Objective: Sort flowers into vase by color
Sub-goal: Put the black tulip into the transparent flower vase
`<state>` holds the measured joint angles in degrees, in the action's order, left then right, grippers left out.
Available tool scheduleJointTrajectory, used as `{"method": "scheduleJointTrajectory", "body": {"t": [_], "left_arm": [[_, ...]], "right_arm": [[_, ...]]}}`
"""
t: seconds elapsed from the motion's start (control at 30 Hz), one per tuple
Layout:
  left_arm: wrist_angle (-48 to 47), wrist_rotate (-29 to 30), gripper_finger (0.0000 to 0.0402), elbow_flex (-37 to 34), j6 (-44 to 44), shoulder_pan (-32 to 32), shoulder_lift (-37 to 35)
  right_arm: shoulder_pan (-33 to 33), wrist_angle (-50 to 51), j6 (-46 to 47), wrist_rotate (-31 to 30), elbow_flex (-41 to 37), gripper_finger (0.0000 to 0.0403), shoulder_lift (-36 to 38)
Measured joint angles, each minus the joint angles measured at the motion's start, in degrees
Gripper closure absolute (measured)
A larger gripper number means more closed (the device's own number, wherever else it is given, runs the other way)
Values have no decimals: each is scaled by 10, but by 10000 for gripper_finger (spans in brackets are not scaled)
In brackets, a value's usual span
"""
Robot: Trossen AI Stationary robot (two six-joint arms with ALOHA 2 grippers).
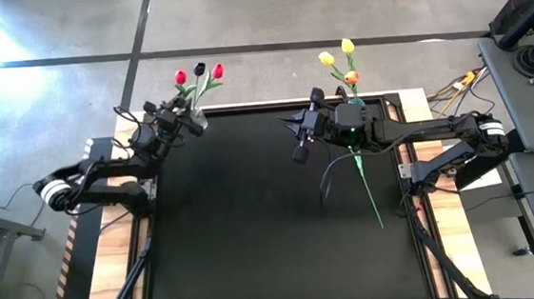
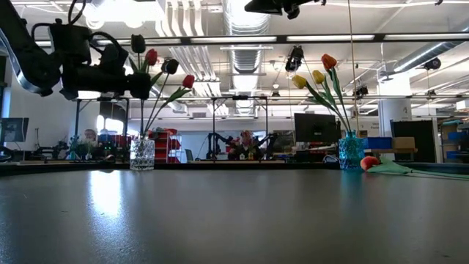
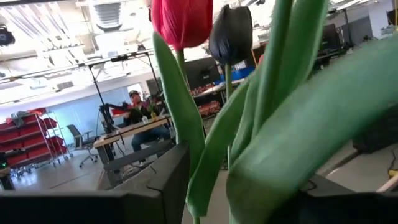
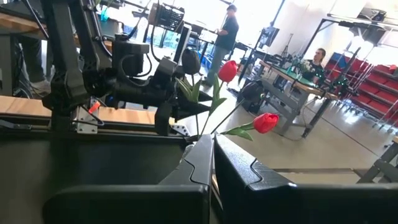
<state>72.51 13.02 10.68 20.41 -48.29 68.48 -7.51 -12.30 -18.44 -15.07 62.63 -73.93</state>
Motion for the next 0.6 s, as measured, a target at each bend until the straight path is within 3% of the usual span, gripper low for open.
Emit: {"method": "scheduleJointTrajectory", "body": {"t": [0.33,0.6], "left_arm": [[-108,0,258,0,-20,1,-44],[-208,0,222,-1,-25,1,-83]], "right_arm": [[0,0,-1,0,0,393,0],[0,1,-2,0,0,393,0]]}}
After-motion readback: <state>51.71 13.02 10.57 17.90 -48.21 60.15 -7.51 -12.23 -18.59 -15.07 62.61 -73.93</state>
